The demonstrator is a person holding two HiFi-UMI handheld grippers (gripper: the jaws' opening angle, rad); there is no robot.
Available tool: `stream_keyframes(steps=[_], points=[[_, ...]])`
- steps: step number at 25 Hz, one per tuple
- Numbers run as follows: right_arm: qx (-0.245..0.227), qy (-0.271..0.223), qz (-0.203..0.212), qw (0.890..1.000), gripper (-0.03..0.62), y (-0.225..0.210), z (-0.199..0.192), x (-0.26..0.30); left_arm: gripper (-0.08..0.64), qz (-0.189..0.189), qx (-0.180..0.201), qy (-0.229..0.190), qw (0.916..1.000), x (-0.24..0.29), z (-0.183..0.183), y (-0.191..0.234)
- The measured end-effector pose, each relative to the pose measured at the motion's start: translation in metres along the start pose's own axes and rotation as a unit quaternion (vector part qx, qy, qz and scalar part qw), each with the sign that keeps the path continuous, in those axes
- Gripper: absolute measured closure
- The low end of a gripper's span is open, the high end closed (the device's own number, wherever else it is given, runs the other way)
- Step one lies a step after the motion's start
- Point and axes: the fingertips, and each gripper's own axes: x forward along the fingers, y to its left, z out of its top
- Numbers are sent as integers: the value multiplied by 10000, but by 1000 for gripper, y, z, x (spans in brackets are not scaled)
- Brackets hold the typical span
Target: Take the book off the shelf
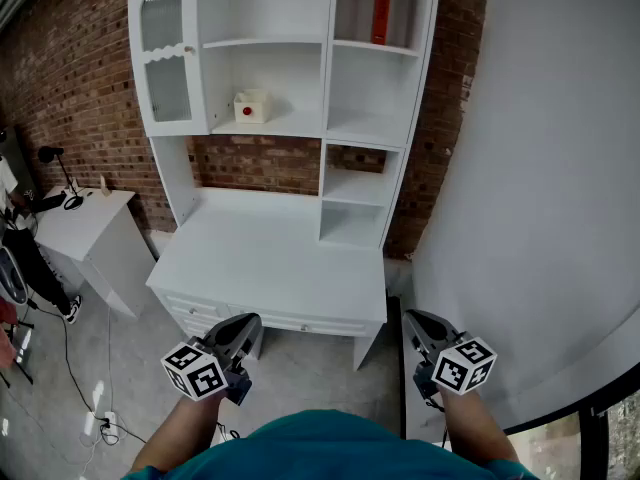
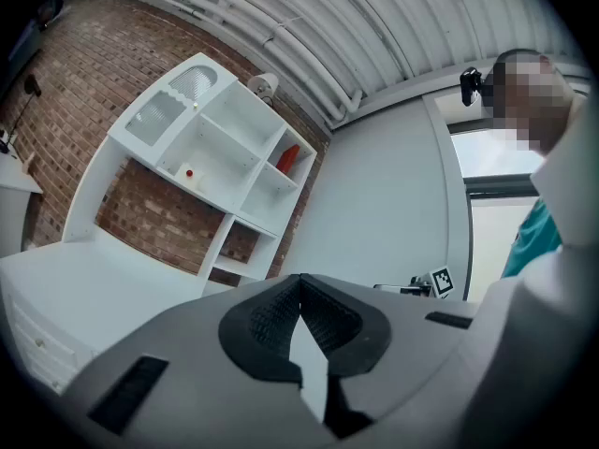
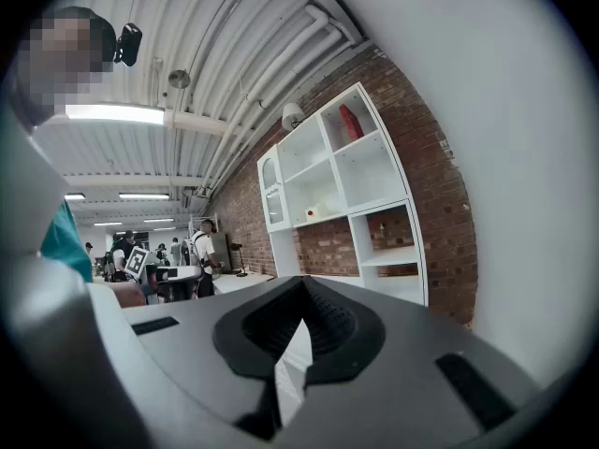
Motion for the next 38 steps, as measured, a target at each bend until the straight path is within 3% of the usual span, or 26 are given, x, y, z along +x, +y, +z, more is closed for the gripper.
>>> stream_keyframes(steps=[19, 38], points=[[-139, 31, 22, 9999, 572, -32, 11, -10, 545, -126, 49, -26, 9999, 36, -4, -19], [-315, -145, 245, 9991, 569, -79, 35, -51, 545, -70, 96, -286, 9995, 88, -21, -80]])
